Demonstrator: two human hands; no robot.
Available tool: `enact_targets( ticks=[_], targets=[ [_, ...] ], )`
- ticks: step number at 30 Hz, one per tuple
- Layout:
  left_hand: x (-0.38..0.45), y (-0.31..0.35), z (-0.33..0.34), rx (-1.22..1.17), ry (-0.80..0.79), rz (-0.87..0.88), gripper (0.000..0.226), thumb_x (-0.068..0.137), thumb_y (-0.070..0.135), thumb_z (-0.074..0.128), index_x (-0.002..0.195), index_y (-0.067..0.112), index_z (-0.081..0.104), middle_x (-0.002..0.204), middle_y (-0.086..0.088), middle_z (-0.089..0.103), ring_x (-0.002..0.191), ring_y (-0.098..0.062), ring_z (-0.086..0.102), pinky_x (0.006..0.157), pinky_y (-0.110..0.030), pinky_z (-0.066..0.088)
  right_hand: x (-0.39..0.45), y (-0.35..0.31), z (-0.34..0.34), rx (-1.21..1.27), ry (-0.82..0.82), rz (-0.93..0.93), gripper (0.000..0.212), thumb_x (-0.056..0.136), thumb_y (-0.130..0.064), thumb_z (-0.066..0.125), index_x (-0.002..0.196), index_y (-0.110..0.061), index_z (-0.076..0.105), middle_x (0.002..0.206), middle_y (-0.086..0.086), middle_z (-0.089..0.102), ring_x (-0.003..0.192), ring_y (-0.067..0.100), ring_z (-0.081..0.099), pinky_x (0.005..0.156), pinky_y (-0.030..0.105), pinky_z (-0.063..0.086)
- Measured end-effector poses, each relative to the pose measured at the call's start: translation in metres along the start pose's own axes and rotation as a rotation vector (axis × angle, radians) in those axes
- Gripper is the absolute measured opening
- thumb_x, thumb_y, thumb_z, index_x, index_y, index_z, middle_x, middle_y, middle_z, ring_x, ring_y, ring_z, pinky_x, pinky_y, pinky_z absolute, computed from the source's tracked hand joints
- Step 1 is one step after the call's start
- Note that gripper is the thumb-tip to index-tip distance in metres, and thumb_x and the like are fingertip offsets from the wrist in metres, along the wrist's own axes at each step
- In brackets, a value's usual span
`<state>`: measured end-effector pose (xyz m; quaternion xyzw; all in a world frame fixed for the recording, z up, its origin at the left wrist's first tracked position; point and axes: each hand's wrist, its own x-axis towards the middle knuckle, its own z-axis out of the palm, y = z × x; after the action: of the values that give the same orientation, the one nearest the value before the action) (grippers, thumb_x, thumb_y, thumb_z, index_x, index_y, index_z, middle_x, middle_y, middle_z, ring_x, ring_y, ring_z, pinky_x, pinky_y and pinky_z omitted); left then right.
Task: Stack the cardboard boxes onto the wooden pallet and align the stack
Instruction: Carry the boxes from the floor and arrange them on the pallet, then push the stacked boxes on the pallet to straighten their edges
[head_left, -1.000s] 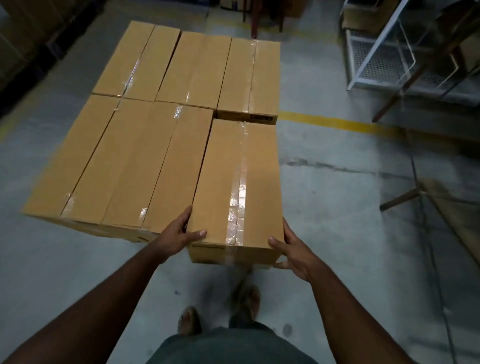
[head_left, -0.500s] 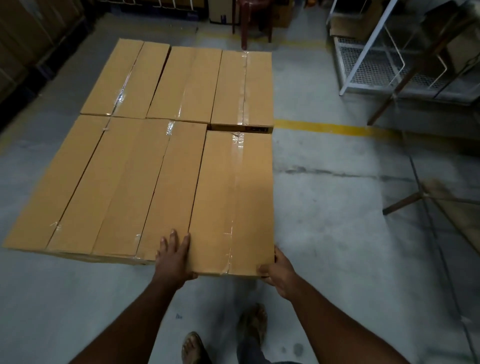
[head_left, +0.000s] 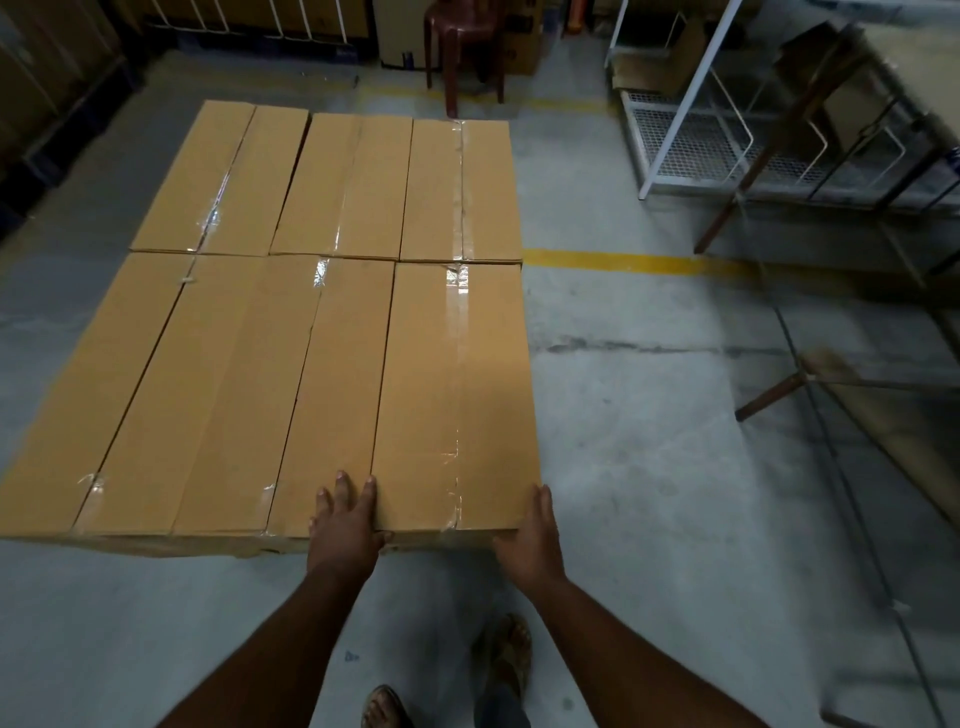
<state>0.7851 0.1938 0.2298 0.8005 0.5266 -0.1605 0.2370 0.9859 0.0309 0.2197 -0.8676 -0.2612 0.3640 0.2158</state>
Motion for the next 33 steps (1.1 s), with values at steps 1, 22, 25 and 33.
enact_targets(
  ticks=[1,22,25,33],
  targets=[
    [0.0,0.0,0.0,0.005,-0.004,0.002,0.093,0.097,0.042,0.065,0.165,0.03,0.002,0.172,-0.011,-0.011,0.157,-0.042,-0.003,0.126,-0.058,0.016,-0.001,-0.001,0.003,-0.033,-0.041,-0.004,0.099,0.094,-0.021,0.072,0.166,-0.015,0.004,0.174,0.001,-0.009,0.159,0.04,0.006,0.126,0.044,0.025],
    [-0.029,0.012,-0.002,-0.164,0.07,0.141,0.07,0.098,0.036,0.064,0.156,0.011,0.034,0.161,-0.013,0.034,0.15,-0.033,0.029,0.124,-0.051,0.027,-0.033,-0.018,-0.02,0.048,0.057,-0.139,0.064,0.097,-0.024,0.067,0.156,-0.018,0.043,0.16,0.004,0.045,0.148,0.024,0.041,0.117,0.033,0.039],
    [-0.042,0.025,0.002,-0.25,0.118,0.203,0.064,0.099,0.033,0.063,0.155,0.013,0.038,0.162,-0.009,0.037,0.151,-0.029,0.031,0.126,-0.05,0.016,-0.041,-0.012,-0.03,0.196,0.112,-0.124,0.055,0.097,-0.021,0.068,0.15,-0.021,0.054,0.151,0.002,0.056,0.138,0.02,0.053,0.107,0.026,0.045],
    [-0.059,0.097,0.006,-0.411,0.32,0.263,0.049,0.099,0.022,0.065,0.146,0.013,0.053,0.151,-0.006,0.053,0.141,-0.025,0.047,0.109,-0.029,0.035,-0.019,0.039,-0.099,0.439,0.054,-0.201,0.041,0.1,-0.01,0.066,0.141,-0.012,0.062,0.136,0.002,0.067,0.115,0.01,0.064,0.086,0.006,0.047]
  ],
)
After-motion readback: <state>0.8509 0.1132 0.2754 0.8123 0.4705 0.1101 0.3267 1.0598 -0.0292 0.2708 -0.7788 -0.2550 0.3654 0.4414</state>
